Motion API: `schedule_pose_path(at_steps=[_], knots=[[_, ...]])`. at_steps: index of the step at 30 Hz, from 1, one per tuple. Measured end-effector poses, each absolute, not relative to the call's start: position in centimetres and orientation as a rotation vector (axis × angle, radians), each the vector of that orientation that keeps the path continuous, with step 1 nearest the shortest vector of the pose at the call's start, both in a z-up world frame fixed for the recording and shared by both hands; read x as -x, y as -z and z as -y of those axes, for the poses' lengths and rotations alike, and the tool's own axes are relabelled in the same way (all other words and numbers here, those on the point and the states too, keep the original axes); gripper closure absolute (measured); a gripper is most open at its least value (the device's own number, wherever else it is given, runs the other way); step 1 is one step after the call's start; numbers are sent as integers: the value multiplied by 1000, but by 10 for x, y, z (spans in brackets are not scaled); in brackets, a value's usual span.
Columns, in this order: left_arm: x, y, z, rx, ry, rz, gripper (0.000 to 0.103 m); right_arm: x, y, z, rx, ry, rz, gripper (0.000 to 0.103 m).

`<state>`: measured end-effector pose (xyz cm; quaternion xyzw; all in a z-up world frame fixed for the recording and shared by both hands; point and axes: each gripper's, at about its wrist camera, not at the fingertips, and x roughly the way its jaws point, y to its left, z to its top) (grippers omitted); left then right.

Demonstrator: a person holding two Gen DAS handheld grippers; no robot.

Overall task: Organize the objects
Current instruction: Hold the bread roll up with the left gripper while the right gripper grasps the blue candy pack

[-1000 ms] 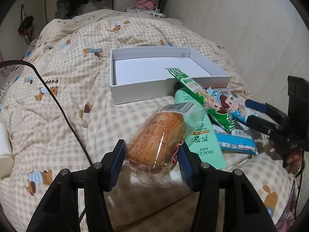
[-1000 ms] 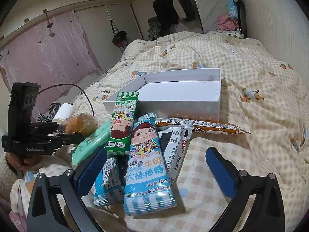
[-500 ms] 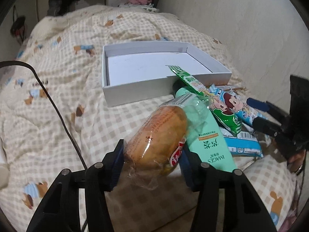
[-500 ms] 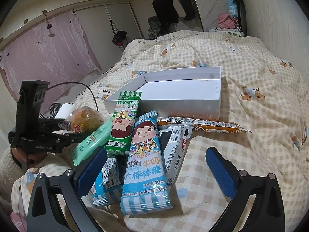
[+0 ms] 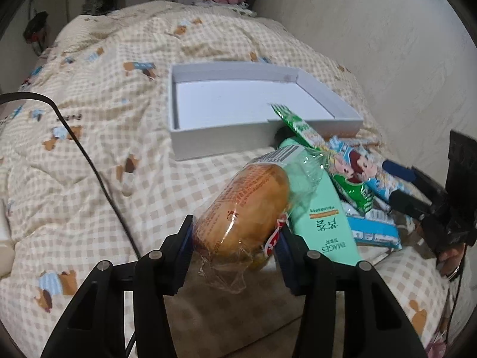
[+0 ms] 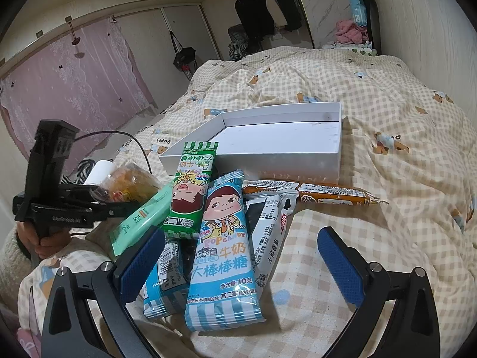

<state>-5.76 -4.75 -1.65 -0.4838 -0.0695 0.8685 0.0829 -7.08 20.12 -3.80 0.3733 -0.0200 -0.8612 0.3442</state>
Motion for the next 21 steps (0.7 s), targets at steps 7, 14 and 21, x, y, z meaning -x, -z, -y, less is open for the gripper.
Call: schedule_pose_path(at_steps=[7, 14, 21], knots=[[21, -22, 58, 1156, -2765, 335, 50, 71, 38, -202, -969, 2234, 56, 0], [17, 5, 43, 1159, -2784, 320, 50, 71, 38, -203, -959, 2234, 70, 0], [14, 15, 35, 1159, -2797, 263, 50, 77, 13, -217, -931, 2181, 105, 0]])
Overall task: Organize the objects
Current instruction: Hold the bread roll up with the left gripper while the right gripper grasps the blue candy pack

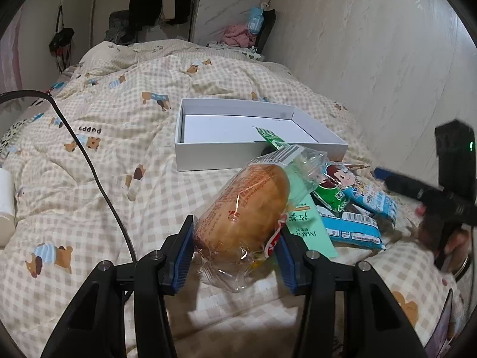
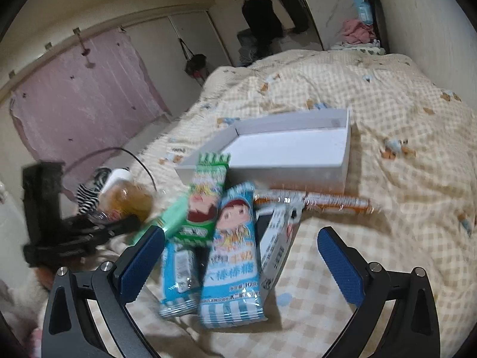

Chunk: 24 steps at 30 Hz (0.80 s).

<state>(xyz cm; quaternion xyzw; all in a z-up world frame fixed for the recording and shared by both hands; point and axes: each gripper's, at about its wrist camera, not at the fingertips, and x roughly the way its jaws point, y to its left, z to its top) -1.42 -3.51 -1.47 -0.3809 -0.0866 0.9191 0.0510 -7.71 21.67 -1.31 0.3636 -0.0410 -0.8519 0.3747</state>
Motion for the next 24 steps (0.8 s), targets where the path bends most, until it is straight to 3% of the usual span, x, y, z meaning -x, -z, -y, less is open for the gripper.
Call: schedule_pose_path(at_steps=[2, 4, 5, 6, 8, 12, 24], knots=[[13, 17, 37, 1155, -2798, 276, 50, 77, -2, -217, -934, 2172, 43, 1], [14, 19, 38, 1158, -2796, 290, 50, 77, -11, -213, -973, 2128, -19, 18], [15, 20, 38, 1161, -2796, 294, 50, 78, -14, -210, -1005, 2123, -56, 37], [15, 20, 39, 1162, -2794, 298, 50, 79, -14, -207, -1040, 2131, -100, 47], [14, 20, 40, 1161, -2790, 306, 50, 81, -14, -199, -1091, 2110, -152, 54], [14, 21, 41, 1160, -2783, 319, 50, 85, -18, -187, -1081, 2076, -151, 54], [14, 24, 45, 1169, -2766, 362, 50, 94, 0, -148, -1235, 1994, -437, 53]])
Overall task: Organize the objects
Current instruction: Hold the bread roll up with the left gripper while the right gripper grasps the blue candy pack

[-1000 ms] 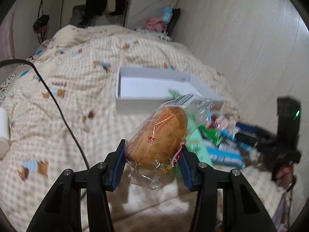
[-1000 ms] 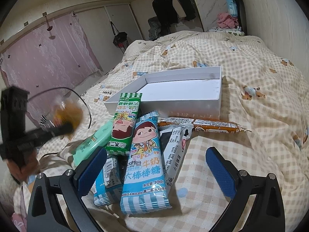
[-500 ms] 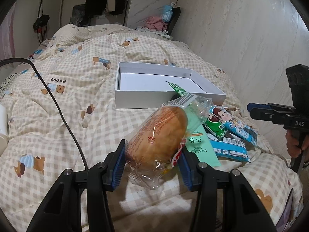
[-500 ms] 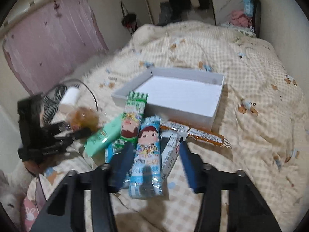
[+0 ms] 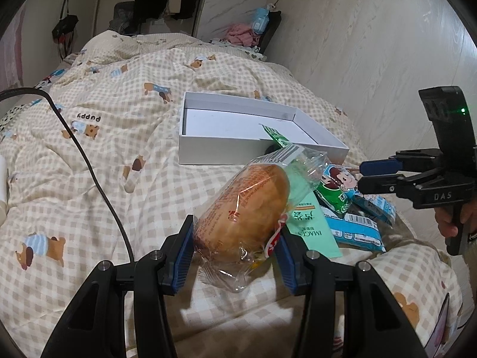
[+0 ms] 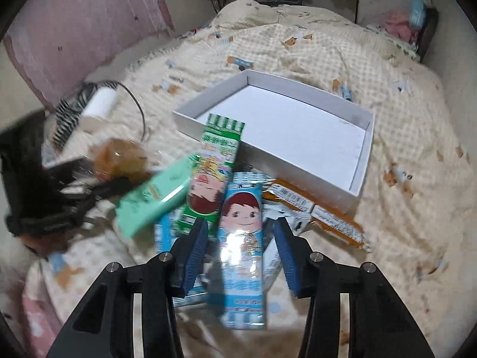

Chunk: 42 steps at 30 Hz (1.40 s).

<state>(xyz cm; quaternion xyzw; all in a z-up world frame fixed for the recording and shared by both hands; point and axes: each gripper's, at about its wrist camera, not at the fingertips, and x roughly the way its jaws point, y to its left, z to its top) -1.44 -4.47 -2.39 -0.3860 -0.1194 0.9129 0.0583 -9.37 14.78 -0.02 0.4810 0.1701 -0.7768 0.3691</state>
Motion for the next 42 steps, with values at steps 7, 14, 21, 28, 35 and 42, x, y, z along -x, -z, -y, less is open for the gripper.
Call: schedule_pose_path(at_steps=[7, 14, 21, 28, 35, 42], knots=[[16, 25, 45, 1179, -2763, 365, 50, 92, 14, -142, -1260, 2002, -548, 72], [15, 25, 46, 1179, -2761, 371, 50, 81, -15, -167, -1221, 2035, -411, 75], [15, 25, 46, 1180, -2760, 371, 50, 68, -23, -189, -1182, 2027, -195, 75], [15, 25, 47, 1179, -2759, 371, 50, 66, -11, -203, -1191, 1978, 12, 75], [15, 25, 47, 1181, -2758, 374, 50, 69, 0, -218, -1182, 1938, 231, 75], [15, 26, 48, 1179, -2758, 378, 50, 65, 1, -236, -1048, 2008, 430, 75]])
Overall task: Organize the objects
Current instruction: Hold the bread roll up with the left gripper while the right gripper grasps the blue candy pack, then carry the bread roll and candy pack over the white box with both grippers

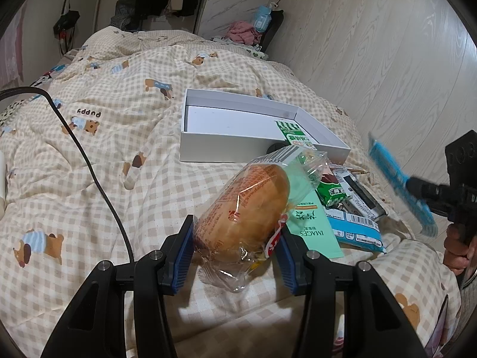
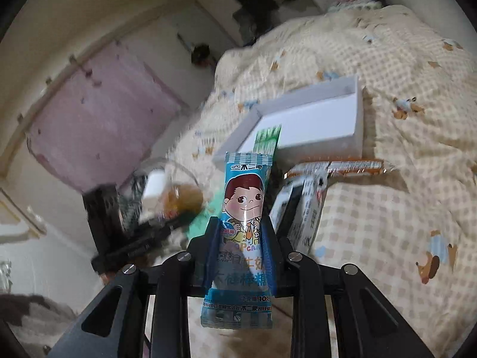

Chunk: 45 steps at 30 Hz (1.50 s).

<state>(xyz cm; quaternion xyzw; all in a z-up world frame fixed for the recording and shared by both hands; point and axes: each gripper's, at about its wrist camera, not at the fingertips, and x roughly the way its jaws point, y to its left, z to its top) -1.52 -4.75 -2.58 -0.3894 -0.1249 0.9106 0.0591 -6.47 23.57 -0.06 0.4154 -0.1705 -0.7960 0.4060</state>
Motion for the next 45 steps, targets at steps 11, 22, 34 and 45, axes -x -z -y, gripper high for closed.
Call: schedule_pose_path(at_steps=[11, 22, 34, 45], knots=[[13, 26, 57, 1142, -2770, 467, 50, 32, -2, -239, -761, 2241, 427, 74], [14, 26, 58, 1161, -2774, 462, 50, 42, 19, -240, -869, 2177, 439, 74], [14, 27, 58, 1162, -2769, 471, 50, 44, 25, -239, -917, 2158, 452, 74], [14, 27, 58, 1173, -2784, 462, 50, 42, 24, -241, -909, 2141, 471, 74]])
